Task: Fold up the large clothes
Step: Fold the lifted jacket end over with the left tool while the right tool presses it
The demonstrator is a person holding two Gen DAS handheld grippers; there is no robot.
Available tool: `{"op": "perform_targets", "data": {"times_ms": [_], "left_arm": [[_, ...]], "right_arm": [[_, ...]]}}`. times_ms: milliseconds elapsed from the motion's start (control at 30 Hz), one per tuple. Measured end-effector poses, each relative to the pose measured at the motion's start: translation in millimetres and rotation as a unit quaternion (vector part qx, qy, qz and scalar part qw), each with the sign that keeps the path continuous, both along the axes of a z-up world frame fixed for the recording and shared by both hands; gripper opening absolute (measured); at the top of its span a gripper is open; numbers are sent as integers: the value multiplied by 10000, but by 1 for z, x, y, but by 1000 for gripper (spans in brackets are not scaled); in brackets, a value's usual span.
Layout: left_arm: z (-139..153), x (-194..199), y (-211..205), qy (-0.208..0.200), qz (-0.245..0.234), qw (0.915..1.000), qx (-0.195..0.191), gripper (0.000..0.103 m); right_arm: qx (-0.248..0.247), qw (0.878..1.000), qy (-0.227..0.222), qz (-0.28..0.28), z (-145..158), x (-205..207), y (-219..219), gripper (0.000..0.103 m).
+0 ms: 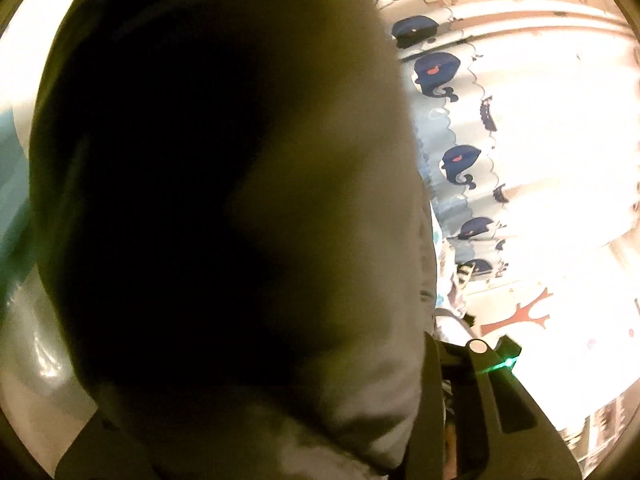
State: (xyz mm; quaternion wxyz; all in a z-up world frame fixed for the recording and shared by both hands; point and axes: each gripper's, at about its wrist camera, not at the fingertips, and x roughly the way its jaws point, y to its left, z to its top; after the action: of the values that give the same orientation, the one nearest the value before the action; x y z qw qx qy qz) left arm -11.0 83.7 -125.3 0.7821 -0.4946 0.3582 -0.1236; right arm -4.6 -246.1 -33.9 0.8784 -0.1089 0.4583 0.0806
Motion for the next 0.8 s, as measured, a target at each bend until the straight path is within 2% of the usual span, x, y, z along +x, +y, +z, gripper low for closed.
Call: {"op": "perform_targets", "data": {"times_ms": [167, 267, 300, 367, 467, 500, 567, 600, 667, 800], "left_arm": [[16, -4, -9, -106, -90, 9992, 362, 29], [27, -4, -19, -166, -118, 9983, 538, 29], [32, -4, -23, -199, -128, 9977, 640, 29], [46, -5, -29, -331, -180, 9954, 886, 28], [66, -5, -40, -492, -275, 9906, 1250, 27], [72, -5, -45, -548, -312, 9884, 1384, 27], [89, -5, -63, -667, -470, 9813, 1742, 27], [93, 0, -65, -716, -517, 9784, 1867, 27], [115, -3, -95, -955, -711, 9648, 2344, 27], [148, -4, -148, -1332, -1099, 9371, 3033, 27]], "right_arm": [[145, 9979, -625, -59, 27, -29, 2, 97], [-125, 9995, -285, -60, -3, -30, 7, 97], [-112, 9995, -301, -37, -9, -30, 6, 97], [-58, 9997, -246, -57, -4, -29, 3, 97], [50, 9977, -673, -36, 16, -46, 1, 97], [52, 9978, -658, -21, 15, -49, 2, 97], [15, 9993, -369, 9, -6, -46, 6, 97], [-53, 9992, -387, 12, -14, -47, 10, 97], [-256, 9983, -519, 13, -23, -50, 19, 97], [-158, 9988, -458, -2, -27, -51, 18, 97]]}}
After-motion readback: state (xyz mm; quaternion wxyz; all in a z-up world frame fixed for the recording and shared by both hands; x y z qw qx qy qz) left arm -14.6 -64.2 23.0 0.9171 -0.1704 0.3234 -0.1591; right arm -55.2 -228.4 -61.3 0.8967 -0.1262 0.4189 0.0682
